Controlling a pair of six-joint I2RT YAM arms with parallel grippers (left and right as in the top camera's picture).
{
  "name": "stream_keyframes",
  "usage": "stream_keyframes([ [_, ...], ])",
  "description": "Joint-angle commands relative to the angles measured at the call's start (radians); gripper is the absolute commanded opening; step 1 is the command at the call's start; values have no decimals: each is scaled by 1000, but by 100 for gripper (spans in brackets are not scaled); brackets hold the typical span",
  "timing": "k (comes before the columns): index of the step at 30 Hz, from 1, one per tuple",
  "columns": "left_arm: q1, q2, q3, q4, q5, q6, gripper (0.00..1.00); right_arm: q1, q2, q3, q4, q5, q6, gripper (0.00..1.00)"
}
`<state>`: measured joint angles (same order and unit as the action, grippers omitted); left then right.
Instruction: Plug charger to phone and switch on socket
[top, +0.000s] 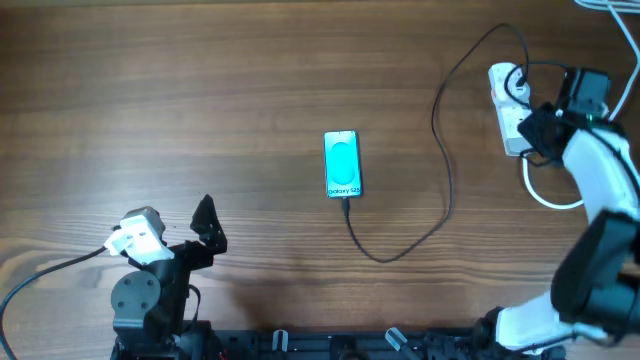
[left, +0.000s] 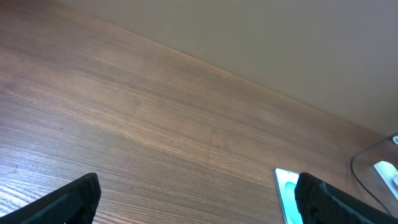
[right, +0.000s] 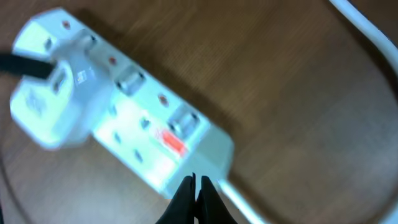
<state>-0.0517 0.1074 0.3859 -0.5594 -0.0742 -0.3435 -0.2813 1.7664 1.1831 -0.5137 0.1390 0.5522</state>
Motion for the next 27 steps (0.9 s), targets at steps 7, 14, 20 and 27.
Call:
stream_keyframes([
  [7,-3,-8,-10,2,-13,-9,100,6,212,171,126,-13,-26,4],
  [14,-3,-8,-10,-20,-13,-9,100,30,242,171,217,-28,-27,4],
  [20,-3,-8,-10,-32,-13,-9,100,66,271,171,237,25,-18,4],
  [27,-3,-8,-10,-32,-13,-9,100,66,291,171,232,44,-21,4],
])
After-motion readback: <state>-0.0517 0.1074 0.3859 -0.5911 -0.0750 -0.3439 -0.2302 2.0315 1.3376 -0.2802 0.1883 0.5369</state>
